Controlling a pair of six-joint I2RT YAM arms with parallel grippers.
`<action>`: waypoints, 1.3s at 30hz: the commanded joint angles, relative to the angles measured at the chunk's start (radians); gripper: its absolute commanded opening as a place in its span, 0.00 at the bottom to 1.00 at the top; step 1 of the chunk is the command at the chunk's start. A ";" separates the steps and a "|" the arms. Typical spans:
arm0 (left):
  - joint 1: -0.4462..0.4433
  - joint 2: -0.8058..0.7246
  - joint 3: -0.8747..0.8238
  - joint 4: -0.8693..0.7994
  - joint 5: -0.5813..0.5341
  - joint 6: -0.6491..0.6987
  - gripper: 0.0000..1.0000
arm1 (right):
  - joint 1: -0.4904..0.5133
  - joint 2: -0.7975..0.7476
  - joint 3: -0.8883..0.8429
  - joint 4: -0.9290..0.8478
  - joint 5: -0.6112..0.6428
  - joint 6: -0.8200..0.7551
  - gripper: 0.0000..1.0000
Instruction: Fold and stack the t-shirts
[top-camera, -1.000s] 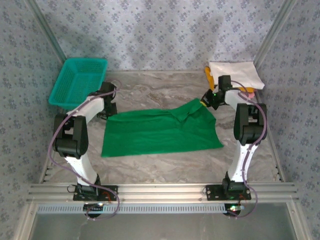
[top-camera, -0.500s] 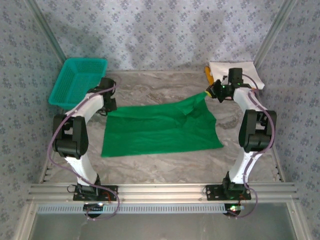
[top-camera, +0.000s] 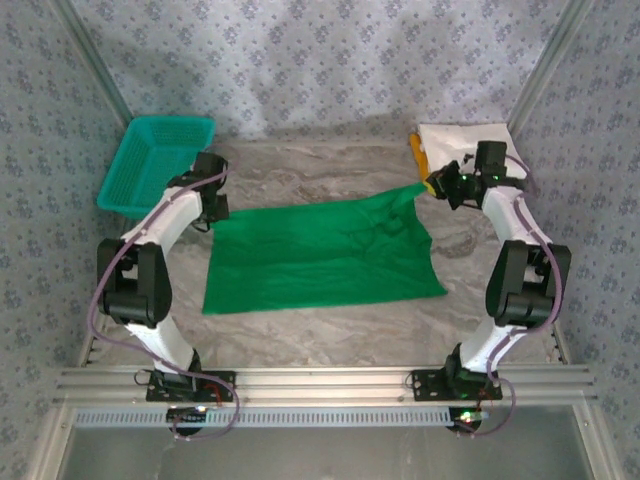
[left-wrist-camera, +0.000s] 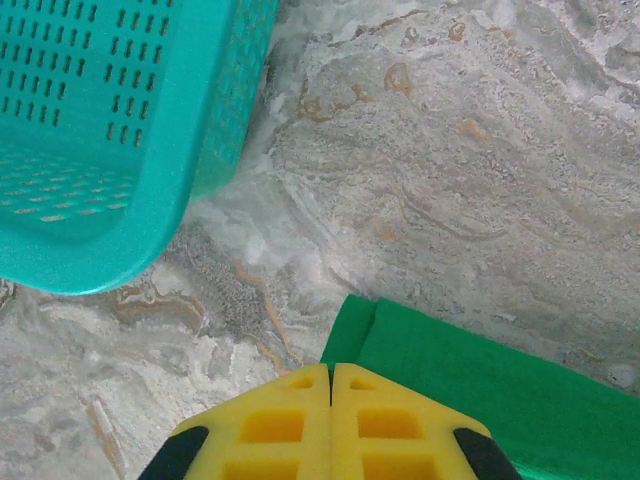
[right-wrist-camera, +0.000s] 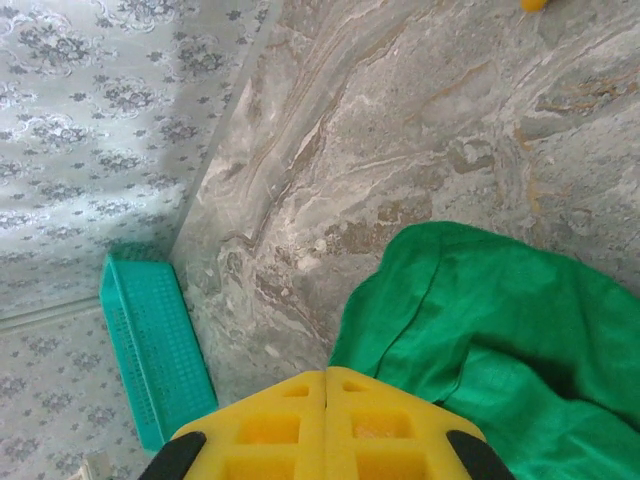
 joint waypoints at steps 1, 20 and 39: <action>0.002 0.031 0.052 -0.008 -0.048 0.036 0.00 | -0.004 0.010 0.011 0.019 -0.009 0.022 0.00; -0.001 0.118 0.168 0.005 -0.109 0.072 0.00 | 0.021 0.057 0.084 0.066 -0.031 0.052 0.00; -0.030 0.023 -0.069 -0.049 -0.141 -0.019 0.00 | 0.001 -0.077 -0.163 0.010 -0.078 0.038 0.00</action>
